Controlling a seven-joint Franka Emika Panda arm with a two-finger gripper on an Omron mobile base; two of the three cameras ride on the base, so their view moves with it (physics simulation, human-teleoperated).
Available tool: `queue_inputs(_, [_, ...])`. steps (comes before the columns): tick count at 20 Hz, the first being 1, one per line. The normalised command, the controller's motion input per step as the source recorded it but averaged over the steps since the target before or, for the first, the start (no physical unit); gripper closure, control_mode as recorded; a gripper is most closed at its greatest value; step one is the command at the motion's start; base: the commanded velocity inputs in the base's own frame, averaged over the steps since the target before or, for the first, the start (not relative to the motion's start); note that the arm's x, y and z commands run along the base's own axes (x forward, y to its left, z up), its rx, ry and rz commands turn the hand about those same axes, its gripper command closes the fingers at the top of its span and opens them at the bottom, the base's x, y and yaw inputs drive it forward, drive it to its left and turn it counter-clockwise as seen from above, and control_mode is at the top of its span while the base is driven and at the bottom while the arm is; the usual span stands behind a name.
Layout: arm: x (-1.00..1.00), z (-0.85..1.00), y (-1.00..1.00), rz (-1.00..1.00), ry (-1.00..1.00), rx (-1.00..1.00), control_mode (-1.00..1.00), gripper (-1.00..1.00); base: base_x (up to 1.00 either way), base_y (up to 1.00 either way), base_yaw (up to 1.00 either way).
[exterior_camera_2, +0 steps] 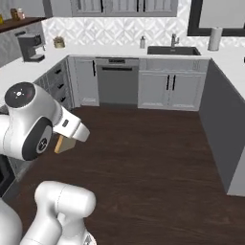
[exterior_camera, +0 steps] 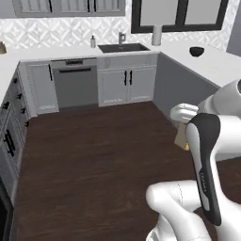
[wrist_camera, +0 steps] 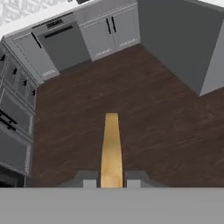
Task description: Start the toaster. Once the lever pops up, take the bread to the plate on the dining counter.
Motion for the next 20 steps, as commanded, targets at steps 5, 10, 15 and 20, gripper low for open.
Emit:
queue_inputs(5, [0.0, 0.0, 0.0, 0.0, 0.0, 0.0, 1.0, 1.0, 1.0, -0.82, -0.04])
queue_inputs(10, [0.0, 0.0, 0.0, 0.0, 0.0, 0.0, 1.0, 1.0, 0.99, -1.0, 0.04])
queue_inputs(15, [0.0, 0.0, 0.0, 0.0, 0.0, 0.0, 1.0, 1.0, 0.69, -1.0, 0.12])
queue_inputs(20, [0.0, 0.0, 0.0, 0.0, 0.0, 0.0, 1.0, 1.0, 0.26, -1.0, 0.13])
